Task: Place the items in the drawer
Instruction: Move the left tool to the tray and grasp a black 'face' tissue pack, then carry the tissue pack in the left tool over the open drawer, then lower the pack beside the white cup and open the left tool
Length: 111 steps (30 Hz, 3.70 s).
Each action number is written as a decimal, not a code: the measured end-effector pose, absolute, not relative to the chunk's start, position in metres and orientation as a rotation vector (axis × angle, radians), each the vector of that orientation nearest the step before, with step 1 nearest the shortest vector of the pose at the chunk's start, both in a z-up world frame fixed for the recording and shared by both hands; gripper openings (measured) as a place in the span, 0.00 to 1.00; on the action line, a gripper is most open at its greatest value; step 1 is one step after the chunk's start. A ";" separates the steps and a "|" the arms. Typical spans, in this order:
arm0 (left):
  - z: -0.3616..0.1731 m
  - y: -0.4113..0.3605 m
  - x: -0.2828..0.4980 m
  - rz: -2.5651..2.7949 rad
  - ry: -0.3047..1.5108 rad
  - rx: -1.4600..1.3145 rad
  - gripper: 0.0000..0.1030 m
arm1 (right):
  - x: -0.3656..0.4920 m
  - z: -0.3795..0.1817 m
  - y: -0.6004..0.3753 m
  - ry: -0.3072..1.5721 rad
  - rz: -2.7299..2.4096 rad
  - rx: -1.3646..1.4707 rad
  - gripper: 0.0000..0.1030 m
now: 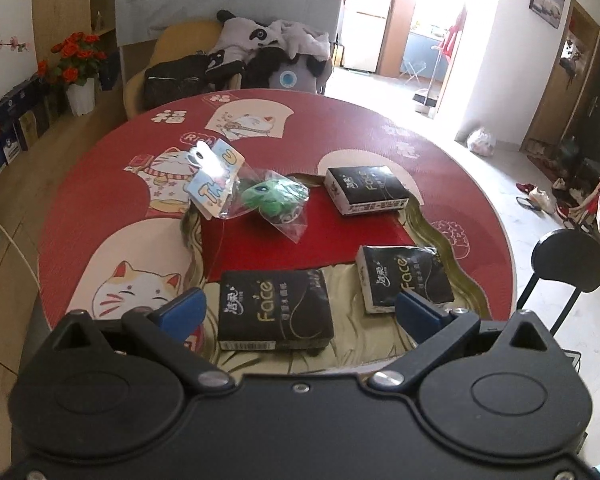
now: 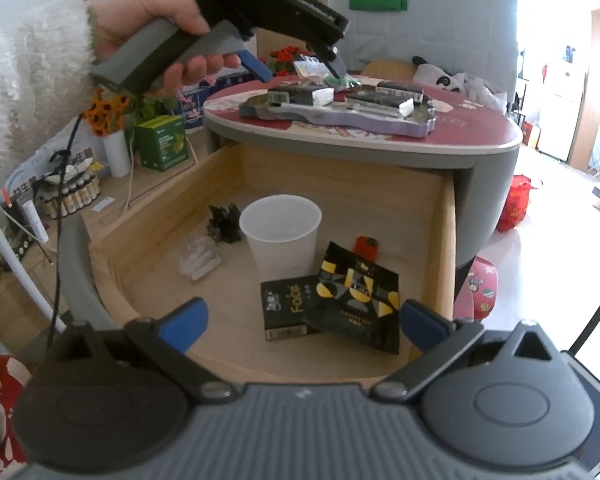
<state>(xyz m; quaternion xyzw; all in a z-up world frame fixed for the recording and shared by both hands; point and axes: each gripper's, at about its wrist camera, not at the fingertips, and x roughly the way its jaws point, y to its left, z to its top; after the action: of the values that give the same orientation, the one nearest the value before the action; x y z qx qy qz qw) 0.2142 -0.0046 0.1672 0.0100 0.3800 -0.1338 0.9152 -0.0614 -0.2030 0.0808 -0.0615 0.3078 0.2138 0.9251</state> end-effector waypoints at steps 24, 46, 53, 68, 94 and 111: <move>0.152 -0.017 0.206 -0.185 0.734 0.097 0.62 | -0.068 0.081 -0.204 0.603 0.415 -0.124 0.99; 0.176 -0.002 0.125 -0.240 0.544 0.118 0.62 | -0.068 0.080 -0.202 0.602 0.413 -0.123 0.99; 0.173 0.010 0.078 -0.237 0.547 0.133 0.62 | -0.066 0.081 -0.202 0.615 0.412 -0.126 0.99; 0.099 0.005 0.044 -0.452 0.833 0.143 0.62 | -0.065 0.082 -0.201 0.632 0.409 -0.128 0.99; 0.064 -0.012 0.087 -0.347 1.066 0.323 0.62 | -0.064 0.081 -0.201 0.630 0.407 -0.128 0.99; 0.050 -0.022 0.108 -0.407 1.148 0.426 0.65 | -0.067 0.079 -0.200 0.611 0.407 -0.125 0.99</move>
<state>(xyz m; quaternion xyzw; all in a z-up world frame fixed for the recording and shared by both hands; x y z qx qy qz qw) 0.1080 -0.0223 0.0501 0.1985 0.5352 -0.1898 0.7989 -0.0668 -0.1995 0.0794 -0.0610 0.2986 0.1989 0.9314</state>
